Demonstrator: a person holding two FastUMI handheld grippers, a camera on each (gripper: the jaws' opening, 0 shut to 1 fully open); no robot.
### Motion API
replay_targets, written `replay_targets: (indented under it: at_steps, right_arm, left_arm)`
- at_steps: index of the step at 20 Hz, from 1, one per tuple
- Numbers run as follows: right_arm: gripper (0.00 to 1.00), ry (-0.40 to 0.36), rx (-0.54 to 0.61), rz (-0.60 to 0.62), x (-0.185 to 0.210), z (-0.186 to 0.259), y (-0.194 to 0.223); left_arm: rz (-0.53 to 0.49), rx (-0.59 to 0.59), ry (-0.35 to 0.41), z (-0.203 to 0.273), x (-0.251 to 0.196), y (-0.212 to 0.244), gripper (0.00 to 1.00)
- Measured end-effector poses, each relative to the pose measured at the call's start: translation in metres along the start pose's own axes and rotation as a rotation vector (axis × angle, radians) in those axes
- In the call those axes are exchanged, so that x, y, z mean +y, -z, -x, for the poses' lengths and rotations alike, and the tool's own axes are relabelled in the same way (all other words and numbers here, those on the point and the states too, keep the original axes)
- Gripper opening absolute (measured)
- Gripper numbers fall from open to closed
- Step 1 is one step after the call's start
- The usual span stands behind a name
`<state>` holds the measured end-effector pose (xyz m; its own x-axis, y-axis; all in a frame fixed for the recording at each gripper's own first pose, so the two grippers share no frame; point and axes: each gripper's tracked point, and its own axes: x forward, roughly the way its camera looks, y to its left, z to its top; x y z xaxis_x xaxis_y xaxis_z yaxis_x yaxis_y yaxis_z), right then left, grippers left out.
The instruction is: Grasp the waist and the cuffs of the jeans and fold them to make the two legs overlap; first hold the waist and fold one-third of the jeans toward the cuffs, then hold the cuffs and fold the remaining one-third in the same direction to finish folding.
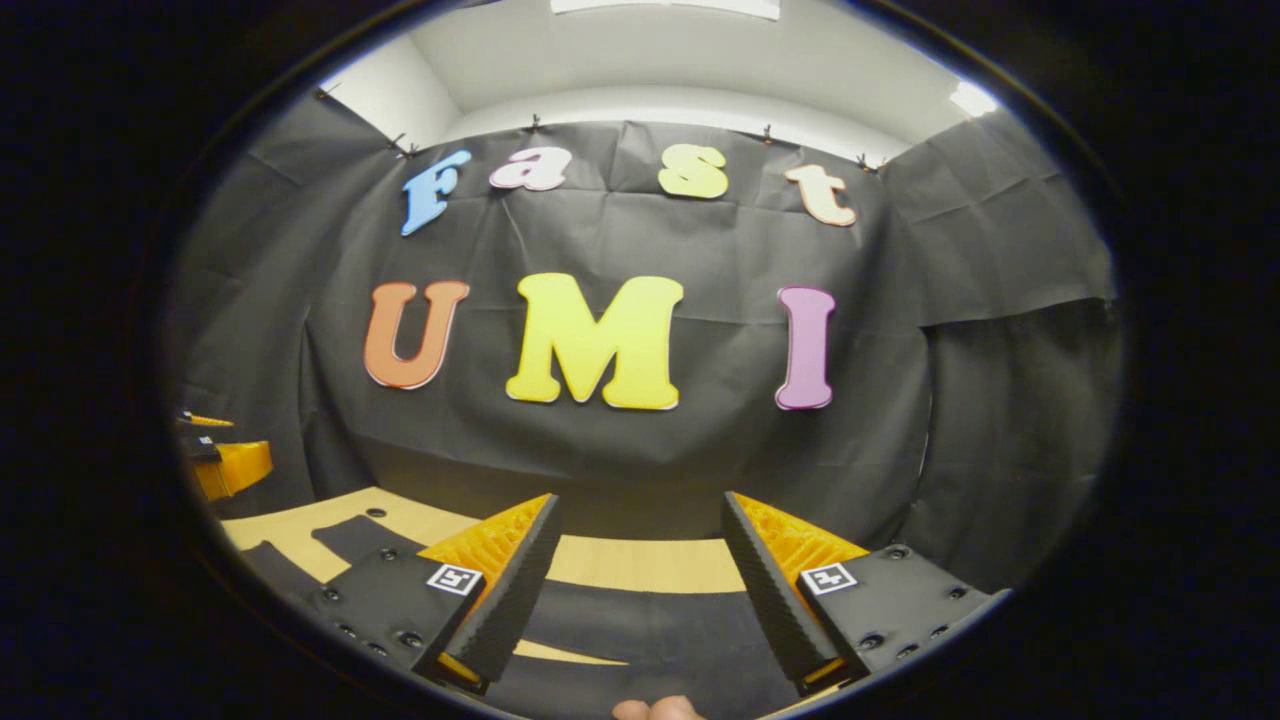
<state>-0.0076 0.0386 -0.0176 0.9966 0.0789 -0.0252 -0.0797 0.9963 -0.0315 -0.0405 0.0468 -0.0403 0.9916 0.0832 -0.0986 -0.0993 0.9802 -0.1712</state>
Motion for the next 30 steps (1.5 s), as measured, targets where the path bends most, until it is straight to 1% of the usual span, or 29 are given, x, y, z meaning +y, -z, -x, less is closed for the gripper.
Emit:
replay_targets:
  at_steps: [2,4,5,7,10,12,15,18,19,21,24,26,30]
  right_arm:
    - [0.99,-0.033,0.006,0.012,0.014,0.001,0.003]
    - [0.99,-0.057,0.006,0.020,0.023,-0.001,0.003]
    - [0.99,-0.067,0.009,0.020,0.025,-0.001,0.005]
    - [0.99,-0.081,0.017,0.024,0.029,-0.004,0.008]
    - [0.99,-0.089,0.029,0.035,0.030,-0.009,0.010]
    - [0.99,-0.085,0.037,0.034,0.027,-0.012,0.010]
    - [0.99,-0.065,0.039,0.041,0.018,-0.018,0.009]
    - [0.99,-0.046,0.043,0.049,0.010,-0.020,0.009]
    - [0.99,-0.040,0.041,0.055,0.008,-0.019,0.009]
    - [0.99,-0.025,0.043,0.058,0.002,-0.019,0.009]
    - [0.98,0.013,0.054,0.058,-0.012,-0.021,0.011]
    - [0.98,0.037,0.059,0.057,-0.020,-0.020,0.012]
    - [0.99,0.097,0.082,0.057,-0.046,-0.020,0.018]
  left_arm:
    - [0.128,0.098,-0.051,0.014,0.028,0.031,0.98]
    - [0.277,0.238,-0.122,0.037,0.057,0.077,0.99]
    - [0.370,0.310,-0.159,0.047,0.071,0.104,1.00]
    - [0.586,0.425,-0.233,0.068,0.096,0.147,0.99]
    - [0.875,0.558,-0.336,0.085,0.113,0.198,0.99]
    - [1.010,0.607,-0.377,0.091,0.113,0.212,0.98]
    - [1.095,0.657,-0.422,0.092,0.114,0.229,0.98]
    - [1.199,0.678,-0.459,0.083,0.119,0.234,0.98]
    - [1.206,0.683,-0.483,0.082,0.125,0.239,0.98]
    - [1.229,0.673,-0.500,0.072,0.129,0.240,0.98]
    - [1.267,0.664,-0.500,0.054,0.132,0.237,0.98]
    - [1.270,0.659,-0.493,0.042,0.132,0.237,0.98]
    - [1.271,0.601,-0.500,0.019,0.133,0.235,0.98]
